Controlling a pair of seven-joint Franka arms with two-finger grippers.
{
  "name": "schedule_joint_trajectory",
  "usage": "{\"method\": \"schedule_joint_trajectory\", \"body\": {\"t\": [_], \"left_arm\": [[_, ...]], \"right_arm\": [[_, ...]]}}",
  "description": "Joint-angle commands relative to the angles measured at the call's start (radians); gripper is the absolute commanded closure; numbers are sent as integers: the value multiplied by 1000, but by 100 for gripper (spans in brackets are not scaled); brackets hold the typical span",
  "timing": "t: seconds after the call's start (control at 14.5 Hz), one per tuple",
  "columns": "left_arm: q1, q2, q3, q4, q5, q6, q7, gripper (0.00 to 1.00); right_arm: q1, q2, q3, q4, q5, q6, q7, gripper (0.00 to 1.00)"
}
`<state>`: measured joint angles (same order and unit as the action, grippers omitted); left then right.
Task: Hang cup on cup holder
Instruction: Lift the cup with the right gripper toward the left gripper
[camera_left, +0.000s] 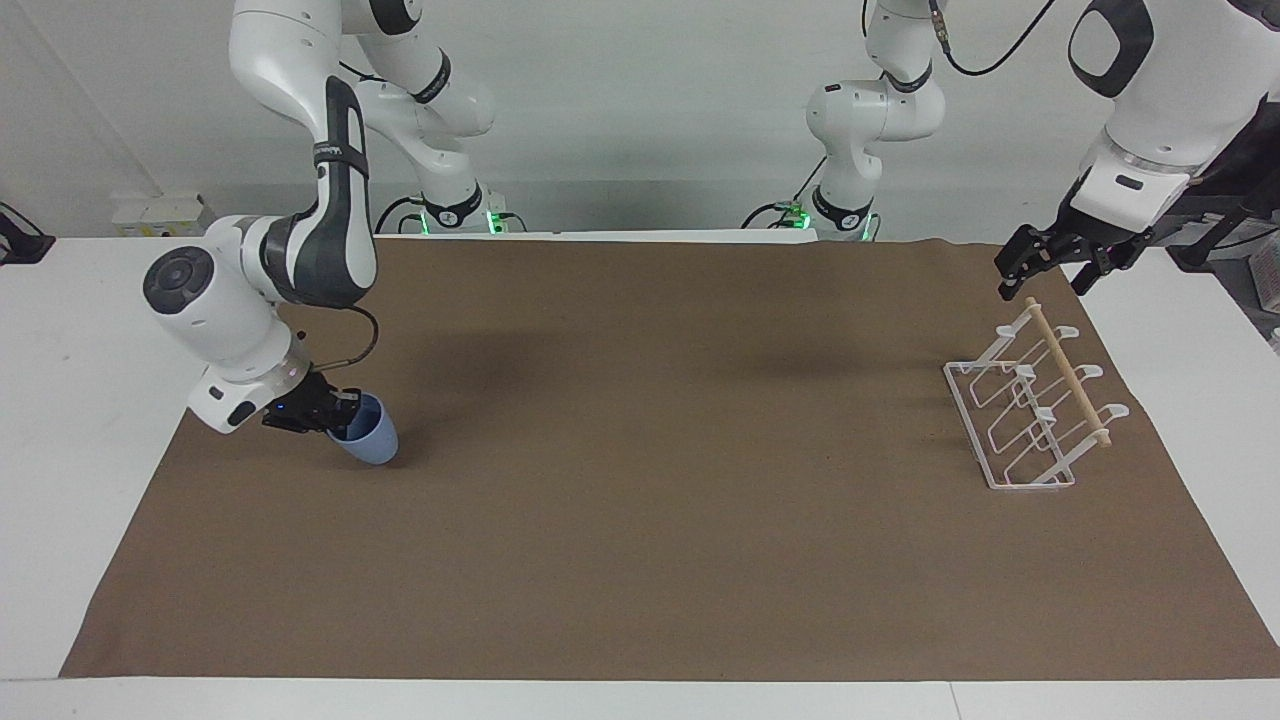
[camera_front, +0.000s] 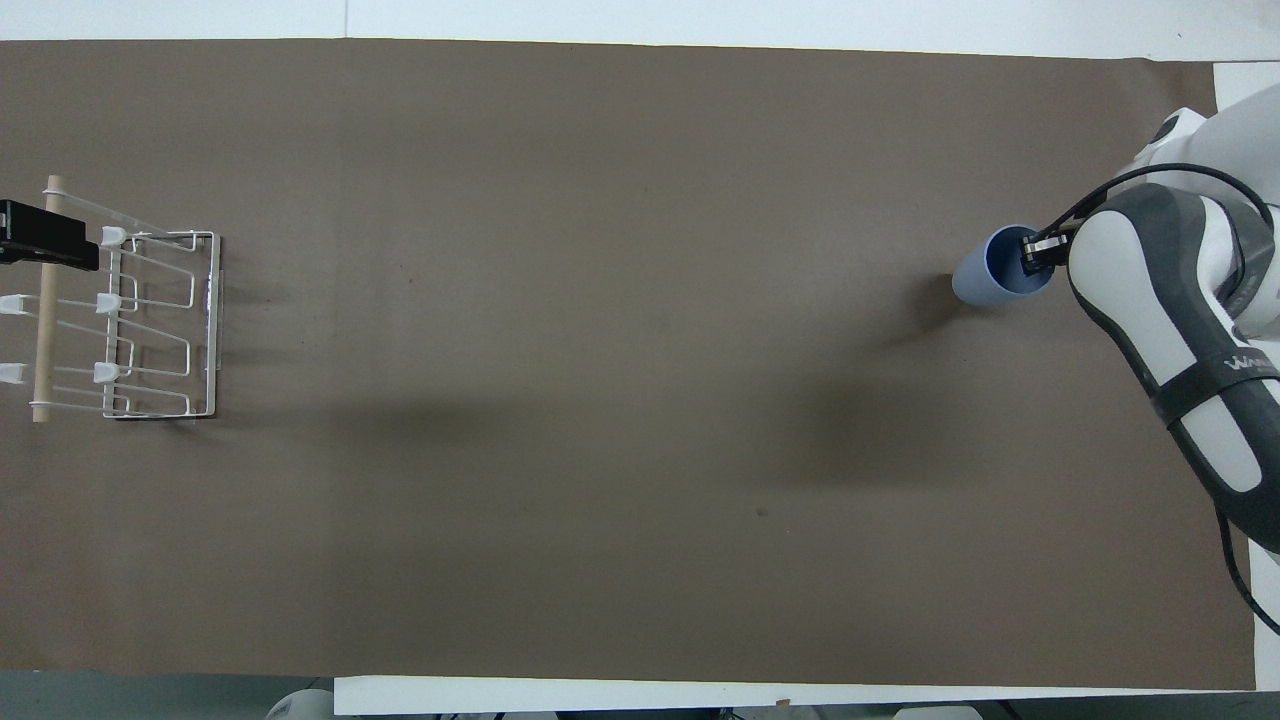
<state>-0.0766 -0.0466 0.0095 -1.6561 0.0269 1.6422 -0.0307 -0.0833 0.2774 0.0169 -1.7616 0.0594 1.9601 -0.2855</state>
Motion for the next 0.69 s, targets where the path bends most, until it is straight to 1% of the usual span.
{"method": "schedule_joint_trajectory", "body": {"t": [0.0, 0.07, 0.21, 0.28, 0.34, 0.41, 0.48, 0.62], "left_arm": [[8, -19, 1, -17, 5, -12, -2, 0], [8, -19, 0, -17, 5, -13, 0, 0], [8, -19, 0, -17, 7, -13, 0, 0], [8, -19, 0, -17, 7, -19, 0, 0], [6, -21, 0, -16, 7, -39, 0, 0], [5, -25, -2, -17, 7, -47, 1, 0], [6, -27, -2, -19, 7, -45, -2, 0], [12, -29, 1, -19, 7, -47, -2, 0]], "right_arm": [[4, -18, 105, 89, 89, -151, -5, 100], [4, -20, 124, 103, 182, -176, 9, 100], [17, -26, 133, 81, 412, -185, 64, 100], [55, -30, 138, 67, 483, -182, 113, 100], [103, -32, 138, 65, 558, -169, 211, 100], [152, -32, 137, 67, 639, -134, 333, 100], [195, -32, 136, 63, 719, -66, 414, 100], [291, -32, 138, 50, 828, 61, 517, 100]]}}
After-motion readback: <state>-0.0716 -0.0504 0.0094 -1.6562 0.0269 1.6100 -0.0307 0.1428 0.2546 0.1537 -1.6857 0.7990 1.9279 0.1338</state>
